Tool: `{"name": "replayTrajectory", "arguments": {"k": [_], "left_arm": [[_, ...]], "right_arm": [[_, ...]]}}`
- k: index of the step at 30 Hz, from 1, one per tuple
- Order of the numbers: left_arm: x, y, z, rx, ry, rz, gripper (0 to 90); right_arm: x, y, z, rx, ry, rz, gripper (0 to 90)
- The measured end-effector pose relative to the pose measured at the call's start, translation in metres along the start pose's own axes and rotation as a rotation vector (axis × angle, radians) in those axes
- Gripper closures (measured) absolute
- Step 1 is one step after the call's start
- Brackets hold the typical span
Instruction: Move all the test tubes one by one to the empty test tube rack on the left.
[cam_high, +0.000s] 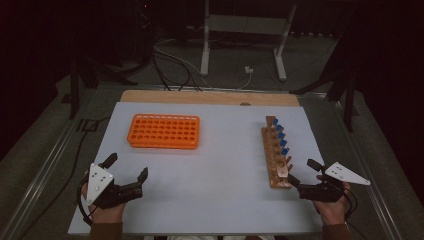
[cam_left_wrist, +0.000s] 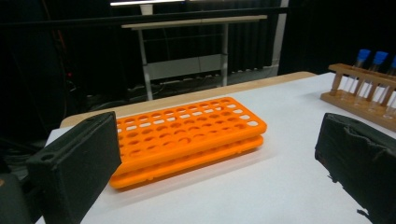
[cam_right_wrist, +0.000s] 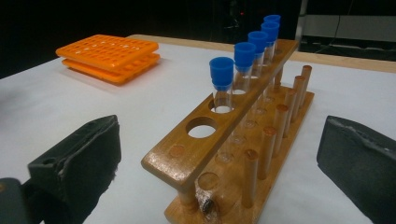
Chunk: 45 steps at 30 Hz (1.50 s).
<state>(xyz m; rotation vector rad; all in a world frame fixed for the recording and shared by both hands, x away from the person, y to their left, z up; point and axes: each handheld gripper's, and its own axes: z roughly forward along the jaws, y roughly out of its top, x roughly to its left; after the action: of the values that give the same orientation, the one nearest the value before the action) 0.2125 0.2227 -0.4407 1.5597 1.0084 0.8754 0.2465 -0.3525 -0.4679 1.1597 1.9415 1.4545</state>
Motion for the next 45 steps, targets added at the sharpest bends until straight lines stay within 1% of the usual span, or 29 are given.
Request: {"name": "replayTrajectory", "arguments": {"k": [2, 3, 6, 10, 12, 13, 17, 20, 24, 27, 29, 32, 36, 41, 45], "left_arm": [[0.002, 0.000, 0.000, 0.002, 0.001, -0.006, 1.1], [0.005, -0.002, -0.001, -0.004, 0.009, -0.020, 1.2], [0.009, -0.004, -0.002, -0.004, 0.027, -0.041, 1.2], [0.011, -0.006, -0.002, -0.001, 0.043, -0.044, 1.2], [0.012, -0.008, -0.002, -0.006, 0.064, -0.051, 1.2], [0.012, -0.008, -0.002, -0.006, 0.064, -0.051, 1.2], [0.013, -0.009, -0.003, -0.011, 0.087, -0.050, 1.2], [0.014, -0.010, -0.003, -0.013, 0.089, -0.055, 1.2], [0.014, -0.013, -0.001, -0.001, 0.092, -0.063, 1.2], [0.013, -0.013, 0.000, -0.001, 0.094, -0.061, 1.2], [0.014, -0.014, 0.000, 0.000, 0.094, -0.061, 1.2], [0.015, -0.016, 0.000, 0.002, 0.095, -0.073, 1.2], [0.015, -0.018, 0.002, 0.007, 0.094, -0.083, 1.2], [0.014, -0.018, 0.003, 0.014, 0.092, -0.078, 1.2], [0.014, -0.019, 0.003, 0.016, 0.093, -0.081, 1.2]], "right_arm": [[-0.001, 0.000, -0.001, 0.004, -0.008, 0.003, 0.0], [-0.001, 0.000, -0.001, 0.002, -0.010, 0.001, 0.0], [-0.001, 0.001, -0.001, 0.005, -0.015, 0.005, 0.0], [0.001, 0.004, -0.002, 0.006, -0.031, -0.001, 0.0], [0.002, 0.007, -0.003, 0.005, -0.044, -0.006, 0.9], [0.002, 0.008, -0.003, 0.005, -0.042, -0.008, 1.7], [0.004, 0.012, -0.003, 0.014, -0.035, -0.011, 3.1], [0.007, 0.014, -0.001, 0.016, -0.033, -0.013, 3.5], [0.011, 0.016, 0.003, 0.020, -0.029, -0.009, 3.6], [0.013, 0.018, 0.008, 0.030, -0.025, -0.011, 3.7], [0.014, 0.020, 0.010, 0.040, -0.022, -0.019, 4.7], [0.016, 0.023, 0.015, 0.054, -0.015, -0.027, 6.0], [0.019, 0.026, 0.024, 0.081, -0.012, -0.053, 8.9], [0.021, 0.031, 0.034, 0.101, -0.013, -0.073, 12.7], [0.020, 0.034, 0.038, 0.112, -0.018, -0.085, 16.0]]}}
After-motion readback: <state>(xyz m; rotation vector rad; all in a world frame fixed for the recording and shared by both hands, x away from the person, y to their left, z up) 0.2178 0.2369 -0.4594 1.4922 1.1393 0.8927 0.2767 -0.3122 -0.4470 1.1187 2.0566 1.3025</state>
